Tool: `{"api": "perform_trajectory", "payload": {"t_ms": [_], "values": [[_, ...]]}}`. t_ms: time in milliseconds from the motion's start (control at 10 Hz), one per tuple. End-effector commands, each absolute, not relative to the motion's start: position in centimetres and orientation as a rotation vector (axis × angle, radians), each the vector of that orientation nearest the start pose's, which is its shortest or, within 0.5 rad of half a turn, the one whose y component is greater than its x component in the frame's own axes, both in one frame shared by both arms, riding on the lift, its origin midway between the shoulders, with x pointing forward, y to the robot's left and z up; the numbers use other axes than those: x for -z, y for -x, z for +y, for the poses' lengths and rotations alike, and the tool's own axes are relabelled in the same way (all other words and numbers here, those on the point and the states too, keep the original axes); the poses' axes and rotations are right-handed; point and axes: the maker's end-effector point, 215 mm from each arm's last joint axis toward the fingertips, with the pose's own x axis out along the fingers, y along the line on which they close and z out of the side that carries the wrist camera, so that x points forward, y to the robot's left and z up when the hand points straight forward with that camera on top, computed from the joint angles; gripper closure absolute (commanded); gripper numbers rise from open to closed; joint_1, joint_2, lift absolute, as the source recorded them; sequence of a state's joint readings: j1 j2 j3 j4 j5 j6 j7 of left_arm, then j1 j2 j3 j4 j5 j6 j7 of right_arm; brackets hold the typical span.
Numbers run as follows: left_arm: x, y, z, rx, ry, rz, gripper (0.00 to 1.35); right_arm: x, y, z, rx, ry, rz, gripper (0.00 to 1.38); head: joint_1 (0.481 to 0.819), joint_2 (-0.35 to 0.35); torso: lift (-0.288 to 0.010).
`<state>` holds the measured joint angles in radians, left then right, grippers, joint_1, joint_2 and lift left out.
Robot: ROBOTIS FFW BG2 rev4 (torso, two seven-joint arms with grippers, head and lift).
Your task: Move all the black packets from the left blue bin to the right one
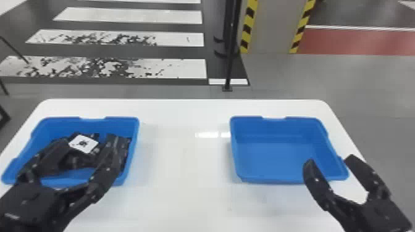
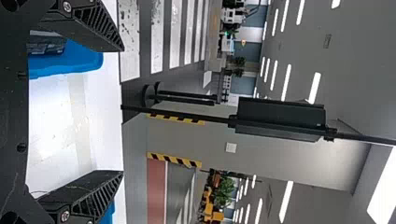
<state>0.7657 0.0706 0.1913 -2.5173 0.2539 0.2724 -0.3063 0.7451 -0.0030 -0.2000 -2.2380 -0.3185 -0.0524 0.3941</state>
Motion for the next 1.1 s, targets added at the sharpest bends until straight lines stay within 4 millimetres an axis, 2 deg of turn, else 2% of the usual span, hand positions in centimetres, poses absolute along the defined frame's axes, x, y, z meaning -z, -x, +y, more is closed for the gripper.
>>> {"api": "perform_trajectory", "payload": {"t_ms": [0, 200, 700, 1000], "values": [[25.8, -36.2, 23.6, 0.228, 0.037, 0.106, 0.10, 29.0, -36.8, -25.0, -0.220, -0.139, -0.039, 0.08, 0.695, -0.038, -0.140], [25.9, -35.9, 24.2, 0.211, 0.030, 0.114, 0.10, 28.2, -36.4, -25.7, -0.183, -0.087, -0.039, 0.09, 0.695, -0.026, -0.140], [26.1, -36.1, 24.4, 0.209, 0.037, 0.122, 0.09, 28.6, -36.3, -25.8, -0.179, -0.106, -0.033, 0.09, 0.695, -0.025, -0.140], [28.5, -37.2, 25.9, 0.185, 0.014, 0.225, 0.09, 28.9, -36.3, -25.8, -0.179, -0.116, -0.025, 0.08, 0.695, -0.015, -0.140]]}}
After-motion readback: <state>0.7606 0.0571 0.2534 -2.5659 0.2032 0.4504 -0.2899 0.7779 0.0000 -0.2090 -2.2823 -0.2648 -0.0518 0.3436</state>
